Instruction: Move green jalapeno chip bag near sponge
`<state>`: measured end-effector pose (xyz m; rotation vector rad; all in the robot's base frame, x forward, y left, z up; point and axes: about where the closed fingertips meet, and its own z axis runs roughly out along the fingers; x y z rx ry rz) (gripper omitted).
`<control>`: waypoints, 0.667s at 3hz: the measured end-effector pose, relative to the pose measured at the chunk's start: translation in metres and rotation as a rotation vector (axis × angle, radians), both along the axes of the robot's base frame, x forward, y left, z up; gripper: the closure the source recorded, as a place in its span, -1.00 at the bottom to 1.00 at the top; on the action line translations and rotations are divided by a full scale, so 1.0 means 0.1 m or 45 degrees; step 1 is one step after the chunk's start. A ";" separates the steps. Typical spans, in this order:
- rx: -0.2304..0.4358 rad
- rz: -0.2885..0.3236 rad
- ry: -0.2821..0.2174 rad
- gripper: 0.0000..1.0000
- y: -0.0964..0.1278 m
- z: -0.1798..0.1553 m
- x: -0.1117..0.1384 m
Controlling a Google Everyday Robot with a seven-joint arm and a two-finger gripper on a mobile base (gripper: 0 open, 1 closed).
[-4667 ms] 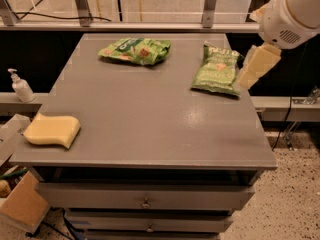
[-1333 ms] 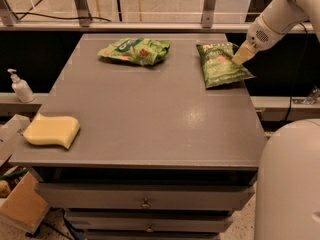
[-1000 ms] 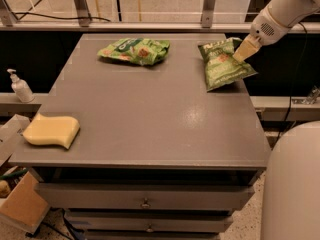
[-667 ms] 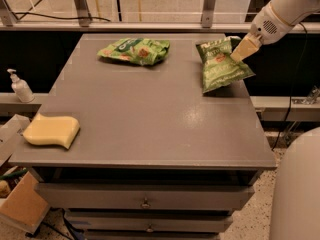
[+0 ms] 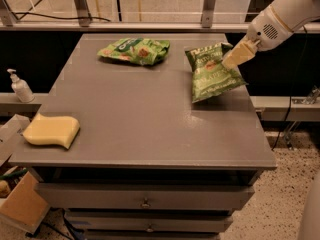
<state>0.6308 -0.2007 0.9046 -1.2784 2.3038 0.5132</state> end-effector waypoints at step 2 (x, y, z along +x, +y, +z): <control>0.137 0.159 0.048 1.00 0.55 0.03 -0.37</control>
Offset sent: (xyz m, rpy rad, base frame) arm -0.0681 0.0871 0.0083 0.1636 0.0668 0.2065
